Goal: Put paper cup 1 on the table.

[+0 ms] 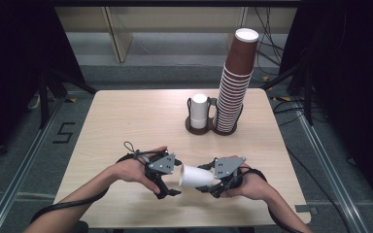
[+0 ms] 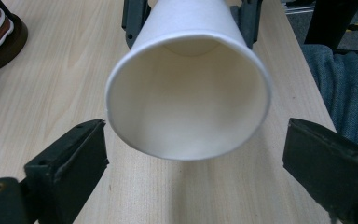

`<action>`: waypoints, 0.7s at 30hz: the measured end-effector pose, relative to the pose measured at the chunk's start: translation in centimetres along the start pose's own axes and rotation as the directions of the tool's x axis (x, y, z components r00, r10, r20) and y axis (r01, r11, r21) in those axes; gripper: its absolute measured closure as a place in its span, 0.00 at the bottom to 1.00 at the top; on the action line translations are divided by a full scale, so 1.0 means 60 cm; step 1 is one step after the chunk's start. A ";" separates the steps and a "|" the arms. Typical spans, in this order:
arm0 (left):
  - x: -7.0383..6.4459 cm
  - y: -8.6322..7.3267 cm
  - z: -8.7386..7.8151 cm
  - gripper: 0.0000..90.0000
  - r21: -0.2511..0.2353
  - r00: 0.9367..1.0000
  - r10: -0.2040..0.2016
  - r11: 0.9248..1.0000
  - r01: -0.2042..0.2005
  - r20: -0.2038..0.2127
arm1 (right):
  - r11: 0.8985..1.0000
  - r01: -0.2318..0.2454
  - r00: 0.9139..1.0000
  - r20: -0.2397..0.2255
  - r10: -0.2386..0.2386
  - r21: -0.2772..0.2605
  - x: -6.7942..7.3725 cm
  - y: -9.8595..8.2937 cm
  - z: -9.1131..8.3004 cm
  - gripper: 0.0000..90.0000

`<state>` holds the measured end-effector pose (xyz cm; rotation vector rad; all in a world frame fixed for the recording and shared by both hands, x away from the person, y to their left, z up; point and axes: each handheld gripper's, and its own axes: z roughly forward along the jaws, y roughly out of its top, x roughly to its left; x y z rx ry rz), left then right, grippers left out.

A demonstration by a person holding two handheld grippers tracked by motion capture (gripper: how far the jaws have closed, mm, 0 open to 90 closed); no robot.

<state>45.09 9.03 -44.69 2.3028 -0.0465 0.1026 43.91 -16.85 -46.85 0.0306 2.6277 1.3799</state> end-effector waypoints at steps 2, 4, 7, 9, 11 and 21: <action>0.000 0.002 0.003 0.05 -0.006 1.000 -0.004 1.000 0.004 0.003 | 1.000 -0.008 1.000 -0.005 0.008 0.002 0.004 0.003 0.002 0.38; -0.001 0.004 0.007 0.05 -0.014 1.000 -0.004 1.000 0.004 0.004 | 1.000 0.016 1.000 -0.014 -0.016 -0.003 0.002 0.007 0.006 0.38; -0.001 0.006 0.009 0.05 -0.021 1.000 -0.005 1.000 0.006 0.018 | 0.999 0.037 0.999 -0.010 -0.038 -0.006 0.000 0.012 0.010 0.38; -0.003 0.007 0.015 0.08 -0.040 1.000 0.004 0.999 -0.003 0.021 | 1.000 0.020 1.000 -0.018 -0.020 -0.009 0.000 0.013 0.013 0.38; -0.003 0.006 0.018 0.11 -0.042 1.000 0.010 0.999 -0.010 0.012 | 0.999 0.043 0.999 -0.005 -0.043 -0.014 -0.003 0.013 0.013 0.38; 0.000 0.015 0.018 0.23 -0.029 1.000 0.016 0.999 -0.016 0.007 | 1.000 0.015 1.000 -0.024 -0.015 -0.007 0.002 0.013 0.008 0.37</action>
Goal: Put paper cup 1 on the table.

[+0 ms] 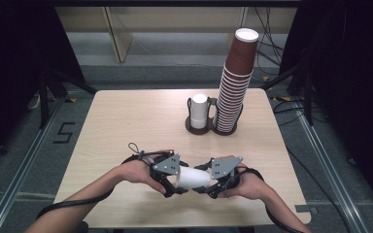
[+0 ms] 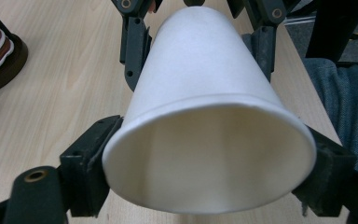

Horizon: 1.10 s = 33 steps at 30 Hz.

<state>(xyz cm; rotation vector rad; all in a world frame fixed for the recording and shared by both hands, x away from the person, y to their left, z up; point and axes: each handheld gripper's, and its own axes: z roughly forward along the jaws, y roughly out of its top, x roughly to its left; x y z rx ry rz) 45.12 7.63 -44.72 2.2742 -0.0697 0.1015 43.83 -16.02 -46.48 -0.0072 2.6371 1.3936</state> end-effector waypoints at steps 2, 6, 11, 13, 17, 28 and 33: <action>-0.001 0.003 0.002 0.24 0.005 1.000 0.008 1.000 -0.008 -0.008 | 1.000 0.021 1.000 0.004 -0.022 0.013 -0.003 0.003 -0.002 0.37; -0.002 0.002 0.003 0.26 -0.013 1.000 0.005 1.000 -0.005 -0.022 | 1.000 0.014 1.000 -0.002 -0.014 0.019 -0.003 0.004 -0.005 0.38; -0.007 0.001 0.002 0.28 0.015 1.000 0.009 1.000 -0.009 -0.027 | 0.999 0.026 1.000 -0.007 -0.025 0.030 -0.003 0.003 0.001 0.38; -0.006 0.003 0.001 0.29 0.012 0.999 0.013 1.000 -0.013 -0.036 | 0.999 0.011 1.000 -0.013 -0.011 0.035 -0.002 0.003 0.003 0.38; -0.006 0.009 -0.003 0.30 0.028 0.999 0.029 0.999 -0.028 -0.041 | 0.999 0.013 1.000 -0.002 -0.013 0.031 -0.005 0.005 0.003 0.38; -0.009 0.027 -0.008 0.33 0.191 0.992 0.101 0.978 -0.085 -0.072 | 0.987 -0.061 0.998 0.043 0.055 0.151 0.000 0.009 0.017 0.14; -0.005 0.033 -0.017 0.33 0.261 0.989 0.124 0.960 -0.100 -0.075 | 0.979 -0.105 0.993 0.076 0.093 0.174 -0.004 0.007 0.009 0.08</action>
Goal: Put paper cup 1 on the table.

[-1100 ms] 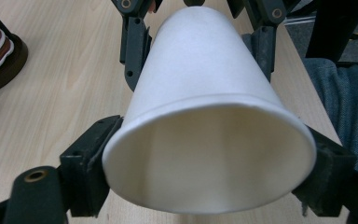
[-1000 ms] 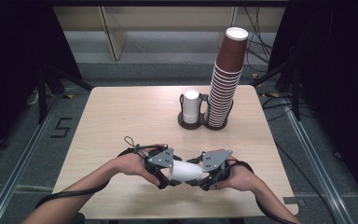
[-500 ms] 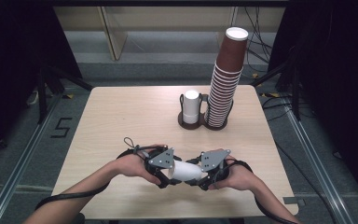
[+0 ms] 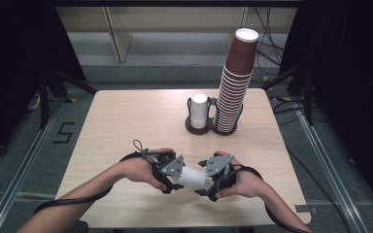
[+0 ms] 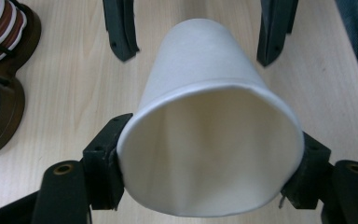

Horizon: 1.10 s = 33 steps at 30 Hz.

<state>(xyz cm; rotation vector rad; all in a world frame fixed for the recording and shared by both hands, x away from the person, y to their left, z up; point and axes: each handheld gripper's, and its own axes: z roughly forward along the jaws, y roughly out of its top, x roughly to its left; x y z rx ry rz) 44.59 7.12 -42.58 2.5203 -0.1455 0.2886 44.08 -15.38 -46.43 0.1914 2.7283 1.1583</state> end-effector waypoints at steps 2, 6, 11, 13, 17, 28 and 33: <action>0.004 0.001 -0.004 0.33 0.033 1.000 0.017 0.999 -0.017 -0.003 | 1.000 0.027 0.999 0.016 -0.027 -0.003 -0.008 0.000 -0.004 0.07; 0.013 0.003 -0.011 0.33 0.096 1.000 0.022 0.995 -0.022 -0.005 | 1.000 0.013 0.999 0.041 -0.013 -0.004 -0.016 -0.002 -0.015 0.08; 0.020 0.007 -0.016 0.33 0.170 0.999 0.037 0.985 -0.038 0.006 | 1.000 -0.014 0.998 0.056 0.015 -0.015 -0.016 -0.005 -0.017 0.09; 0.022 0.009 -0.016 0.33 0.181 0.999 0.035 0.983 -0.036 0.008 | 1.000 0.007 0.997 0.071 -0.006 -0.018 -0.019 -0.006 -0.016 0.10; 0.024 0.012 -0.016 0.33 0.202 1.000 0.028 0.979 -0.030 0.010 | 1.000 -0.007 0.997 0.078 0.009 -0.022 -0.019 -0.006 -0.012 0.11; 0.036 0.024 -0.021 0.33 0.278 0.998 0.066 0.958 -0.069 0.021 | 0.999 -0.039 0.996 0.080 0.041 -0.036 -0.019 0.012 -0.007 0.11; 0.038 0.025 -0.019 0.33 0.297 0.997 0.068 0.952 -0.076 0.036 | 0.999 0.010 0.997 0.081 -0.007 -0.040 -0.020 0.017 0.001 0.13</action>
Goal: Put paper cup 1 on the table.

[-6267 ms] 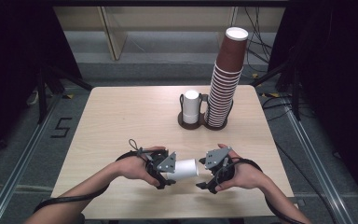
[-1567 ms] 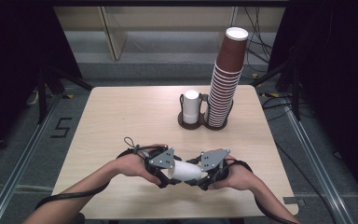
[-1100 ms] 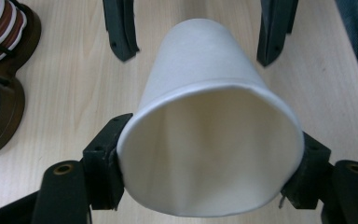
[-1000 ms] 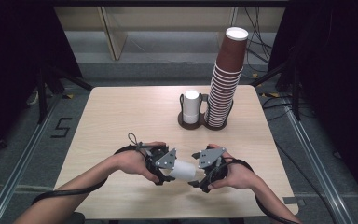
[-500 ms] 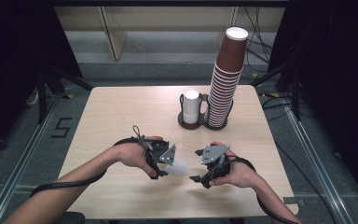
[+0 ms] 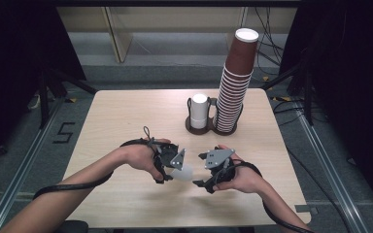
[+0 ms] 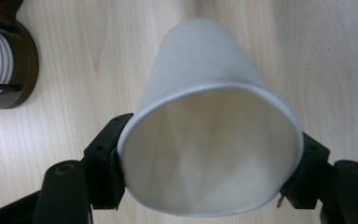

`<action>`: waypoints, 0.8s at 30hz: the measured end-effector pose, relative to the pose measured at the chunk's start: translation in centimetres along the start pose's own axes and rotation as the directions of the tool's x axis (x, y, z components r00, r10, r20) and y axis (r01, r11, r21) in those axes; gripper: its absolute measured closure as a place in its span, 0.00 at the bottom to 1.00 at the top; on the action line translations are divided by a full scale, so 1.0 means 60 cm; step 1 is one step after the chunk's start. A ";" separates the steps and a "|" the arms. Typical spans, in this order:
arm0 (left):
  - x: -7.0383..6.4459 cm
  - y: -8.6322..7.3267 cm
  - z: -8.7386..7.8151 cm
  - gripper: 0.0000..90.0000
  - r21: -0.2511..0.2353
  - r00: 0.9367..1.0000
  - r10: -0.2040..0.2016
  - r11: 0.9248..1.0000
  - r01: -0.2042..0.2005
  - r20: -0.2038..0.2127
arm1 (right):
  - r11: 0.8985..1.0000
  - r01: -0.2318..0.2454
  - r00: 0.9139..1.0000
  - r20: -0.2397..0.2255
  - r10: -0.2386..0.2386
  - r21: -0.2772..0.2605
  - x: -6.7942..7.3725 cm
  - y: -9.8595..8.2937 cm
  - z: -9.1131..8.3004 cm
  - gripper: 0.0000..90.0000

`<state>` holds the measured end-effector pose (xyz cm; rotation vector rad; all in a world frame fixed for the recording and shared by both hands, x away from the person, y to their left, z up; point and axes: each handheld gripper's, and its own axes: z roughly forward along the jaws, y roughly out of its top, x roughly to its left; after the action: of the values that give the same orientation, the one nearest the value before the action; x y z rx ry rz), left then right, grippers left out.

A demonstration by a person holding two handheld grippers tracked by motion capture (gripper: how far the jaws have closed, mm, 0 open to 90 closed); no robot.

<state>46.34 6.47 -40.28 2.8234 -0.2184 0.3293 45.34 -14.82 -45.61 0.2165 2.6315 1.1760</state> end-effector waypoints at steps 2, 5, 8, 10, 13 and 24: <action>0.004 -0.001 0.002 0.33 0.009 1.000 0.000 1.000 0.000 0.002 | 1.000 -0.003 1.000 -0.001 0.003 0.013 0.002 0.002 0.005 0.16; 0.006 0.000 0.004 0.33 0.011 1.000 0.001 1.000 -0.001 0.003 | 1.000 0.006 1.000 -0.010 -0.006 0.008 0.003 0.004 0.010 0.17; 0.006 0.005 0.004 0.33 0.011 1.000 0.011 1.000 -0.011 0.002 | 1.000 0.004 1.000 -0.005 -0.004 0.010 0.005 0.007 0.015 0.18; 0.006 0.008 0.004 0.33 0.007 1.000 0.011 1.000 -0.011 0.004 | 1.000 0.003 1.000 -0.012 -0.003 0.005 0.006 0.008 0.016 0.18; 0.003 0.017 0.000 0.33 0.002 1.000 0.025 1.000 -0.025 0.001 | 1.000 0.009 1.000 -0.020 -0.009 -0.003 0.009 0.014 0.024 0.22; 0.004 0.024 0.005 0.33 -0.010 0.999 0.032 0.999 -0.032 0.005 | 1.000 0.014 1.000 -0.026 -0.014 0.011 0.015 0.013 0.034 0.30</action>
<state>46.34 4.99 -40.10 2.8134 -0.2663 0.3267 45.06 -12.65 -46.48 0.1862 2.6578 1.1674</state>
